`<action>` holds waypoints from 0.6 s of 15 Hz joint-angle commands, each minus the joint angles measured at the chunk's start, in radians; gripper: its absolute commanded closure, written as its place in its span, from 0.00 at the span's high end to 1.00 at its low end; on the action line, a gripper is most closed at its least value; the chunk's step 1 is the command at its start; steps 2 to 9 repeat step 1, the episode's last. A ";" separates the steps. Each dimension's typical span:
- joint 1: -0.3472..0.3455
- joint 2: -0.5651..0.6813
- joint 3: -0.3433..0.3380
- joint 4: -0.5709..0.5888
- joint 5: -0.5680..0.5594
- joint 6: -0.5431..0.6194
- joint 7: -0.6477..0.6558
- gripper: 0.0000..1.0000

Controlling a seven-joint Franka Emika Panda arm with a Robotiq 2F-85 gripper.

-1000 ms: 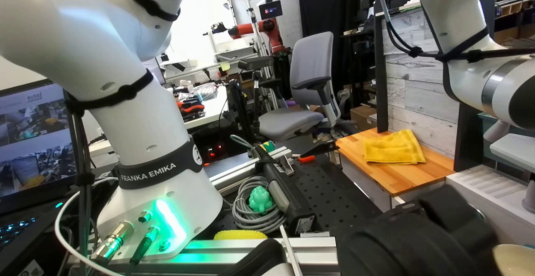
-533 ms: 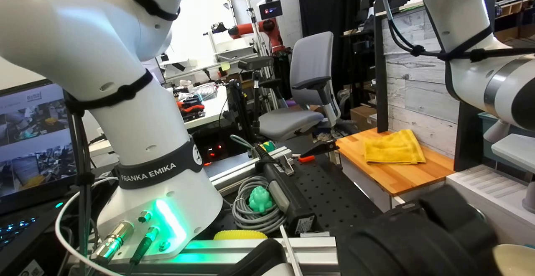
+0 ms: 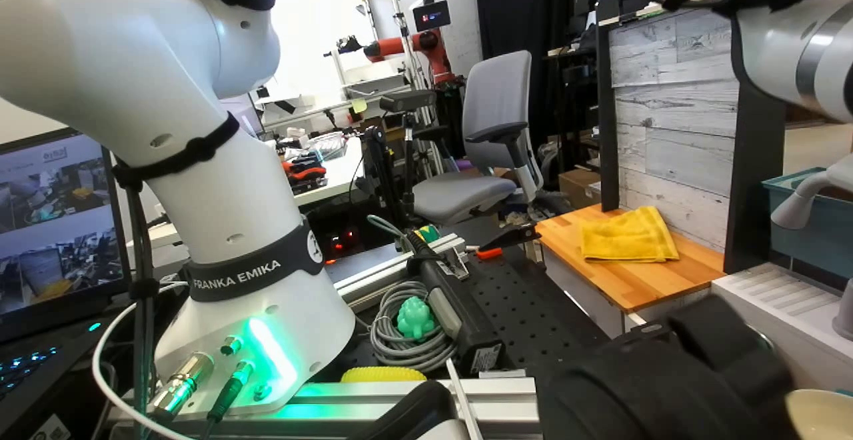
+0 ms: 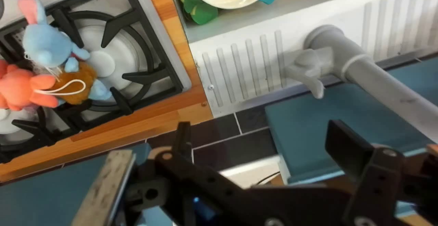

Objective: Put the things on the counter inside the pot in the sink, wipe the counter with the towel, and then remove the things from the dish in the sink and put them on the stove

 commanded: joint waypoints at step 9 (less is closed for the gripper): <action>-0.097 -0.171 0.107 -0.142 0.116 0.004 -0.019 1.00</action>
